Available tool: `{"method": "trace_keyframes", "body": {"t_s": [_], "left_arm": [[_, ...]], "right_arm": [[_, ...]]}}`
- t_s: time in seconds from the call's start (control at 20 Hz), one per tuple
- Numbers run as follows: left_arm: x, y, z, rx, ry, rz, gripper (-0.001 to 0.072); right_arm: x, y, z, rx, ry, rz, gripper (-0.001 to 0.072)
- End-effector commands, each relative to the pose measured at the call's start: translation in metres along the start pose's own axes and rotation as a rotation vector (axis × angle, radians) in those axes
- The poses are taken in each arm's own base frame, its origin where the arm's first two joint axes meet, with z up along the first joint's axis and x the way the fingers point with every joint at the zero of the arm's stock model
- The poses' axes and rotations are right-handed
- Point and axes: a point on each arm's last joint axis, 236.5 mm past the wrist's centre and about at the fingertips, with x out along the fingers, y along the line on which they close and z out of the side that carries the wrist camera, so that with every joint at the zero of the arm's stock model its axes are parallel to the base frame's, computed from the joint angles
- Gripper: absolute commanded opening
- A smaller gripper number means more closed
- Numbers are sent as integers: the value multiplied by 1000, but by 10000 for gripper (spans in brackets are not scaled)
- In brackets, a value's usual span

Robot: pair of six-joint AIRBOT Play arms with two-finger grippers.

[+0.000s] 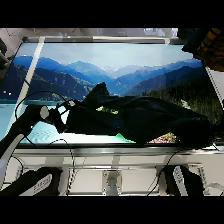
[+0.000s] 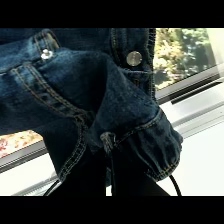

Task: Fold the clothes and pants, and hang the long-sleeved shirts on hangers.

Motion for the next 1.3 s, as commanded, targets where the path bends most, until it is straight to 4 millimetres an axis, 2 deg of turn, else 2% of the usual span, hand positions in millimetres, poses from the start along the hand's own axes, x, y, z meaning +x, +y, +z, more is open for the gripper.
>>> {"method": "trace_keyframes", "body": {"t_s": [0.0, 0.2, 0.3, 0.65, 0.7, 0.8, 0.85, 0.95, 1.05, 1.25], "left_arm": [[3, 15, 24, 109, -104, 55, 689], [18, 2, 30, 184, -122, -10, 688], [29, -1, 27, 197, -104, -35, 684], [57, 6, 30, 183, -92, -38, 667], [58, 8, 32, 186, -97, -27, 617], [58, 16, 42, 168, -129, 10, 224], [57, 20, 45, 154, -139, 25, 171], [51, 25, 50, 104, -147, 32, 154], [38, 31, 51, 131, -141, 48, 123], [4, 44, 29, 257, -48, 120, 103]], "right_arm": [[0, 3, -1, 6, 3, 14, 16], [0, 4, -4, 6, 14, 16, 17], [0, 4, -5, 5, 19, 17, 17], [0, 5, -11, 5, 44, 21, 17], [0, 5, -11, 5, 45, 21, 17], [0, 6, -11, 7, 46, 27, 17], [0, 7, -11, 9, 45, 32, 17], [0, 9, -11, 10, 45, 36, 17], [0, 8, -11, 10, 44, 36, 17], [0, 8, -10, 10, 40, 35, 17]]}}
